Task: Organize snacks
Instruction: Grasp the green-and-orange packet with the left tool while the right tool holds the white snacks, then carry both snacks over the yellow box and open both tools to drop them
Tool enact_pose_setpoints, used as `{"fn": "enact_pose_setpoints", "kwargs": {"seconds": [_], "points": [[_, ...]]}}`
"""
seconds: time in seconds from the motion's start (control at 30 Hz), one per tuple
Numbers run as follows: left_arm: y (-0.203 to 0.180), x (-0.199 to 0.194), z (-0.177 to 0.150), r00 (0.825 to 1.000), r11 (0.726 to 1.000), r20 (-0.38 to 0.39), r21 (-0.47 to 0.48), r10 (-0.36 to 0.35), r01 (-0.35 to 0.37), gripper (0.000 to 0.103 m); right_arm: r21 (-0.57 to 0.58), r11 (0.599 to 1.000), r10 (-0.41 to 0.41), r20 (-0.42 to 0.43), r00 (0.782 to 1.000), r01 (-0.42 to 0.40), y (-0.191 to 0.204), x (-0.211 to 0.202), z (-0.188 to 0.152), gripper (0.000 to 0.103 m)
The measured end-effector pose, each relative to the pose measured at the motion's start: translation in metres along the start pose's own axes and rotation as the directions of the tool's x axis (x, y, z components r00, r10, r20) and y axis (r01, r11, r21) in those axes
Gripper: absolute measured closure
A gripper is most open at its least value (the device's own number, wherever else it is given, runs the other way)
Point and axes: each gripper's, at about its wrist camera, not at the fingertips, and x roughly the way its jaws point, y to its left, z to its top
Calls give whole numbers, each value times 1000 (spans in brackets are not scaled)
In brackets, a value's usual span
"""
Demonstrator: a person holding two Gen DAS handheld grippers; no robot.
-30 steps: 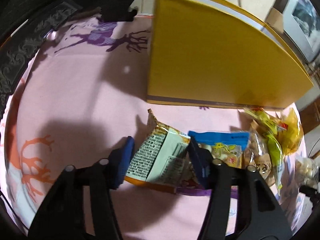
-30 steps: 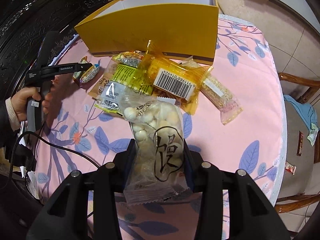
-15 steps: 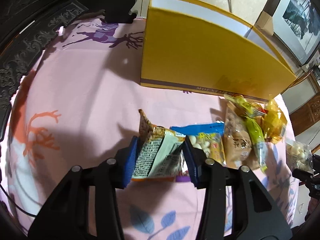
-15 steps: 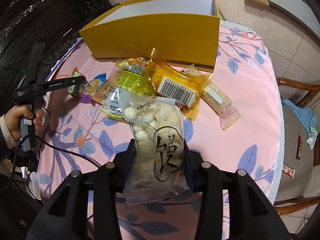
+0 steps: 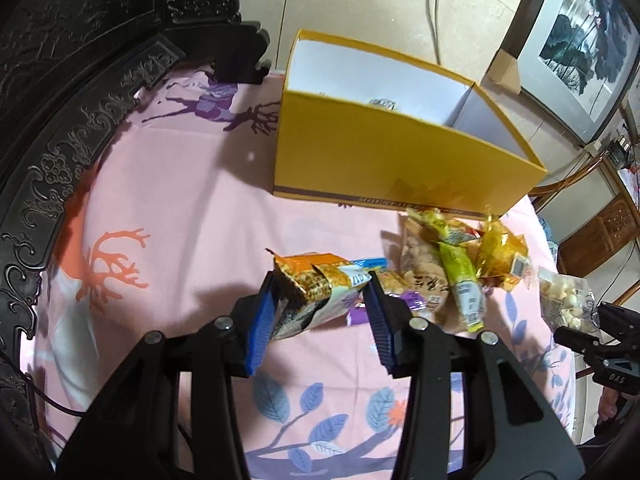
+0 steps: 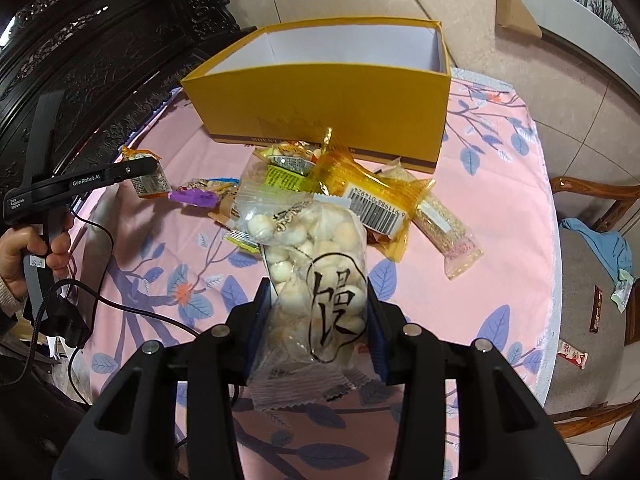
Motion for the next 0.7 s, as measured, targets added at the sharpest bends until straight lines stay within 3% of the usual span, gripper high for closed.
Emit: {"fn": "enact_pose_setpoints", "kwargs": {"seconds": [0.43, 0.7], "points": [[-17, -39, 19, 995, 999, 91, 31, -47, 44, 59, -7, 1000, -4, 57, 998, 4, 3, -18, 4, 60], [-29, -67, 42, 982, 996, 167, 48, -84, 77, 59, -17, 1000, -4, 97, 995, 5, 3, -27, 17, 60]]}}
